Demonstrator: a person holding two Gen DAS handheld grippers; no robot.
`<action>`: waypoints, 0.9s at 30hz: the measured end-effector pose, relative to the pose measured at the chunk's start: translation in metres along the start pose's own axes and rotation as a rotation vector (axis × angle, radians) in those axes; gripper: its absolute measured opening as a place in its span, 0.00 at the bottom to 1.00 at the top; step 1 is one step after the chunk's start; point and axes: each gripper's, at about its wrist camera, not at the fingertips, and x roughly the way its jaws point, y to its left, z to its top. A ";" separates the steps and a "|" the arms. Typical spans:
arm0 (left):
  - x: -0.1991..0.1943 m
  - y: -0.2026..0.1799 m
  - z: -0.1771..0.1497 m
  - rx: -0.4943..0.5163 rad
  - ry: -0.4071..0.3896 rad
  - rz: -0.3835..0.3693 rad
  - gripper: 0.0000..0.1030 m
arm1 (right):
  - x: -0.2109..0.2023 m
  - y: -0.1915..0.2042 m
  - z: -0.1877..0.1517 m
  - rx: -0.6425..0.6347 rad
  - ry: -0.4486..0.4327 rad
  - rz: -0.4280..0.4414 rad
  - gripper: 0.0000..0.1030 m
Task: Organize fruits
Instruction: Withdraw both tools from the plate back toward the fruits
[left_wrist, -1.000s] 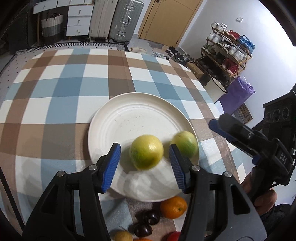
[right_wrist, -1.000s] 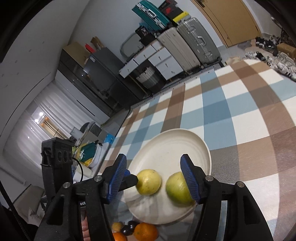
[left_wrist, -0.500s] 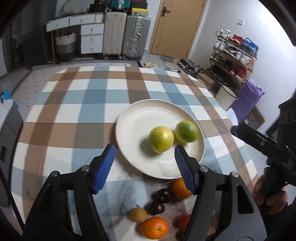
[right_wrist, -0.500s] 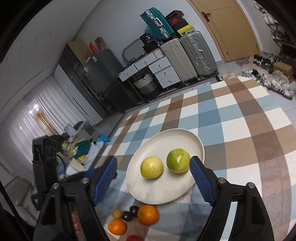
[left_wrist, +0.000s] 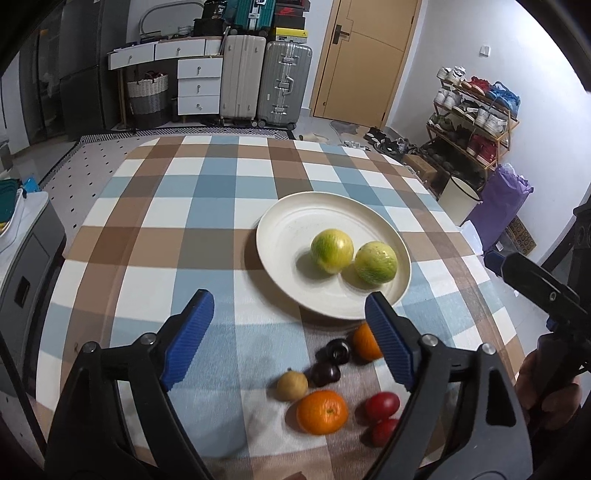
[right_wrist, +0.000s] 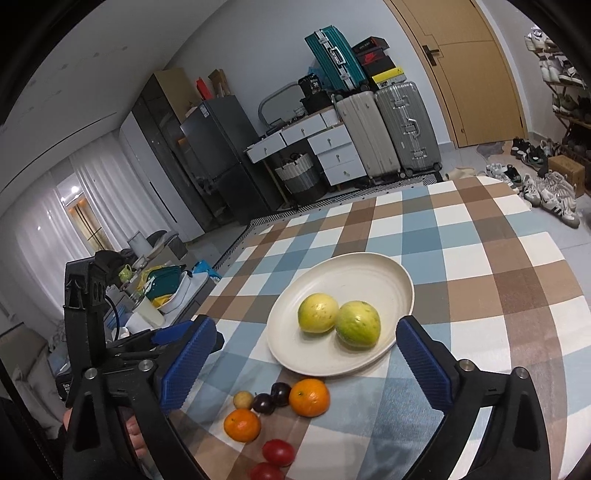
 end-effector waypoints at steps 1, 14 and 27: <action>-0.004 0.001 -0.004 -0.002 0.001 0.007 0.83 | -0.002 0.002 -0.001 -0.003 -0.002 -0.001 0.99; -0.018 0.008 -0.043 -0.015 0.010 0.015 0.99 | -0.009 0.021 -0.032 -0.076 -0.018 -0.063 1.00; -0.008 0.011 -0.081 -0.016 0.075 0.016 0.99 | -0.014 0.028 -0.063 -0.137 0.071 -0.062 1.00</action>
